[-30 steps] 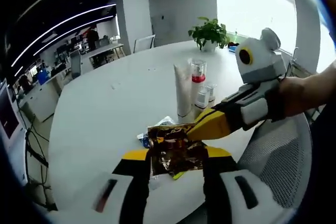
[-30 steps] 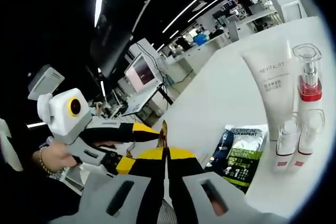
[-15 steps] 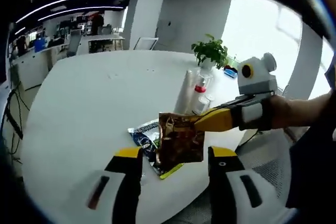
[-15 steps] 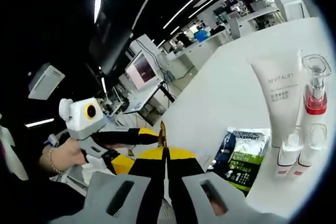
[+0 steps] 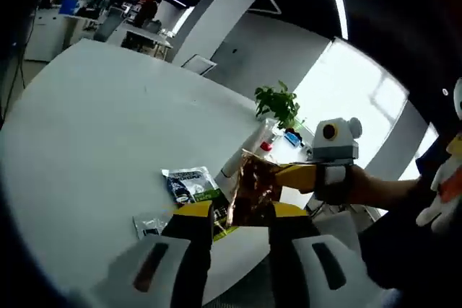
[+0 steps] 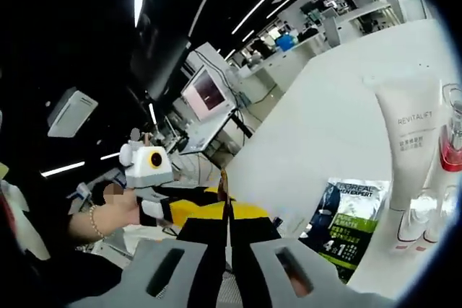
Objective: Arrange the skincare products in the storage area until every visible bottle or jar stands upright without overlapping.
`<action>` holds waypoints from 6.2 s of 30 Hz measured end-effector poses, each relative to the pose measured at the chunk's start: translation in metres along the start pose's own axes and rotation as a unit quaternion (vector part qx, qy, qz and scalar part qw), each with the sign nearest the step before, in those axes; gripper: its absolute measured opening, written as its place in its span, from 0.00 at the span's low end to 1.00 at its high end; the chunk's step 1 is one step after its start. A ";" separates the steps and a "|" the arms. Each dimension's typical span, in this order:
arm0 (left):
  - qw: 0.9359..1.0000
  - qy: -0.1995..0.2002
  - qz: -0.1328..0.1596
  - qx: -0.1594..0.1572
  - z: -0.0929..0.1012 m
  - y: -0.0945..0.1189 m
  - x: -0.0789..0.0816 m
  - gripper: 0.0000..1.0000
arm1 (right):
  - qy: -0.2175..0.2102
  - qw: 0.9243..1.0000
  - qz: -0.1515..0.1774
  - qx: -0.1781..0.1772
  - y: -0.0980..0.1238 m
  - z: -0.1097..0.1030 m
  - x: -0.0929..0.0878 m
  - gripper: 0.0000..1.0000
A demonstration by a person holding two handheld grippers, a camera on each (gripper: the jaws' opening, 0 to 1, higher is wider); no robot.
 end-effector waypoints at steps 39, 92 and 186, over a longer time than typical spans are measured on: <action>0.981 0.149 0.036 0.120 -0.048 0.001 -0.003 0.06 | 0.181 0.967 -0.099 -0.149 -0.067 0.047 0.011 0.01; 0.971 0.137 -0.065 0.183 -0.149 -0.060 -0.020 0.06 | 0.264 0.922 -0.191 -0.209 -0.125 0.142 -0.019 0.02; 0.924 -0.262 -0.174 0.218 -0.118 -0.079 -0.001 0.36 | 0.392 0.884 -0.151 -0.203 -0.086 0.108 -0.023 0.48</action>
Point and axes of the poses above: the point that each gripper's makers call its tool centre point, and the gripper's own axes: y roughly backward along the fingers, z roughly to its right, x roughly out of its top, the point moved 2 cm from there along y, roughly backward along the fingers, and after that the axes turned 5 degrees about -z, right-handed, at the moved point
